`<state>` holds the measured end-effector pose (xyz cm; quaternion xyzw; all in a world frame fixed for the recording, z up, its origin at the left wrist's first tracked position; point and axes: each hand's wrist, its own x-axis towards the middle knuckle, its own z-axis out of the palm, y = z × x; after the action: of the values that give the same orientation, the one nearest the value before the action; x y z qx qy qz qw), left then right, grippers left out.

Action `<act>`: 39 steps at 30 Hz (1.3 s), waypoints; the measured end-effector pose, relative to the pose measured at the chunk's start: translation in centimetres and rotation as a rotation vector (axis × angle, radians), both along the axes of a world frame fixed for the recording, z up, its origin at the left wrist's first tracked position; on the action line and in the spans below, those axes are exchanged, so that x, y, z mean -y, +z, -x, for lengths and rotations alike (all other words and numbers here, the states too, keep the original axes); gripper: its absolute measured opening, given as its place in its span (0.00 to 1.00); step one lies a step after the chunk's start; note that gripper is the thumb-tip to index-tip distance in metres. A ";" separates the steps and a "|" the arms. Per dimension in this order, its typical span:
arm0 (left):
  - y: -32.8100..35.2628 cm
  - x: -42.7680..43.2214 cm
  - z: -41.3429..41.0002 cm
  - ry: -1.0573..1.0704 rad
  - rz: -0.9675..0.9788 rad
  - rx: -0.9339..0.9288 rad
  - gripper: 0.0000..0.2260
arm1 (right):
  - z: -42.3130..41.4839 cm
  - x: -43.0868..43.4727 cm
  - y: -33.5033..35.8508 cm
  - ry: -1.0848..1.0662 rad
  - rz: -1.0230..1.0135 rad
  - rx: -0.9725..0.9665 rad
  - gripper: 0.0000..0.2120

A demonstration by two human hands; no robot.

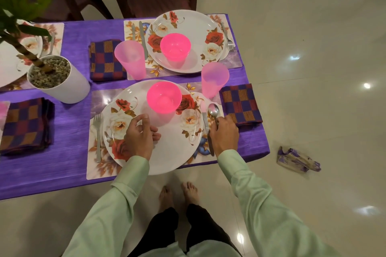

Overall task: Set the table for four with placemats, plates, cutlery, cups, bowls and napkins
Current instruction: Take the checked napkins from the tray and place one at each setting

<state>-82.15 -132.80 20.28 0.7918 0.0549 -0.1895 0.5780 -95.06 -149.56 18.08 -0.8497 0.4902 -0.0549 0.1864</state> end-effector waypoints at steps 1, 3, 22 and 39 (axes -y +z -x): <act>0.1 0.1 0.0 0.000 0.003 -0.001 0.12 | 0.0 0.0 -0.1 -0.002 0.002 0.007 0.10; 0.2 0.2 0.1 -0.002 -0.003 0.009 0.11 | -0.1 0.1 -0.1 -0.013 0.000 0.016 0.10; 0.5 0.3 -0.8 0.005 -0.033 0.036 0.15 | -6.6 6.7 1.5 -0.136 -0.302 0.501 0.43; -0.5 -0.1 -0.7 -0.018 -0.063 0.054 0.14 | 3.9 8.1 -1.1 0.077 0.197 0.043 0.30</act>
<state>-81.46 -132.74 19.83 0.8149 0.0379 -0.1713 0.5525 -98.93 -157.61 17.01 -0.8806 0.4455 -0.1138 0.1144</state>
